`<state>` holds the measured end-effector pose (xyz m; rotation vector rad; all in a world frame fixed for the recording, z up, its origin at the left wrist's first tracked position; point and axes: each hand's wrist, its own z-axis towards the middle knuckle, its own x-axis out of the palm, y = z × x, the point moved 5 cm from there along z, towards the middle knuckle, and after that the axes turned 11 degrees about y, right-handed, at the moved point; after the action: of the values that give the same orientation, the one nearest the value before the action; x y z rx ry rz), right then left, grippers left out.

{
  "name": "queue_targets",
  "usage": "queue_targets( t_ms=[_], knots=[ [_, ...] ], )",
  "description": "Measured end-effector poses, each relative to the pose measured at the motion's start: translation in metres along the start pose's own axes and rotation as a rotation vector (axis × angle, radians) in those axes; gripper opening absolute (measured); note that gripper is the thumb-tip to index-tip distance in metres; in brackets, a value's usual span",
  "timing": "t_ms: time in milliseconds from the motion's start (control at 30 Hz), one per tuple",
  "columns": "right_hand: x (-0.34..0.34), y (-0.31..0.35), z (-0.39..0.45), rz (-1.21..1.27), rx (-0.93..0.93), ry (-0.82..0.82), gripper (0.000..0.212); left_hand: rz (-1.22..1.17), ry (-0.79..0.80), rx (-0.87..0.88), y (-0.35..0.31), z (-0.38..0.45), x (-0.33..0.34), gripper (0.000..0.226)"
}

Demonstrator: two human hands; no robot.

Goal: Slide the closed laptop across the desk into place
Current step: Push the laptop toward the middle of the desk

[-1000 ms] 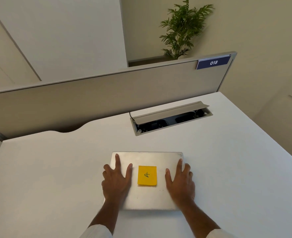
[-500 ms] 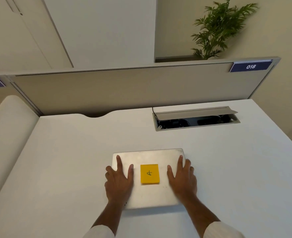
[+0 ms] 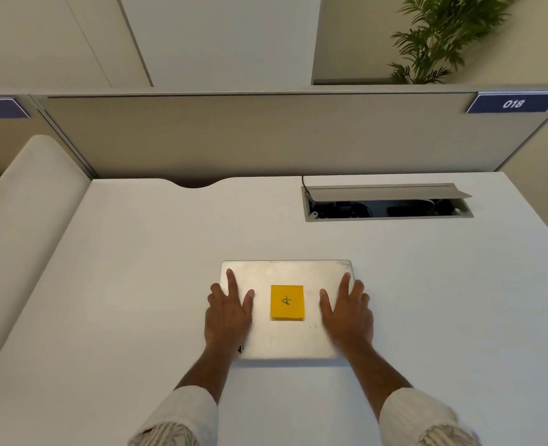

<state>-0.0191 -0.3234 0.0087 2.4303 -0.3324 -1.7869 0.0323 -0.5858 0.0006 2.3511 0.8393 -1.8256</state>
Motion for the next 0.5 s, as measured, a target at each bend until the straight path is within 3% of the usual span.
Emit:
queue_targets(
  t_ms=[500],
  knots=[
    [0.0092, -0.0014, 0.0036, -0.057, -0.014, 0.001, 0.074, 0.143, 0.01, -0.022, 0.0043, 0.0036, 0.0066, 0.076]
  ],
)
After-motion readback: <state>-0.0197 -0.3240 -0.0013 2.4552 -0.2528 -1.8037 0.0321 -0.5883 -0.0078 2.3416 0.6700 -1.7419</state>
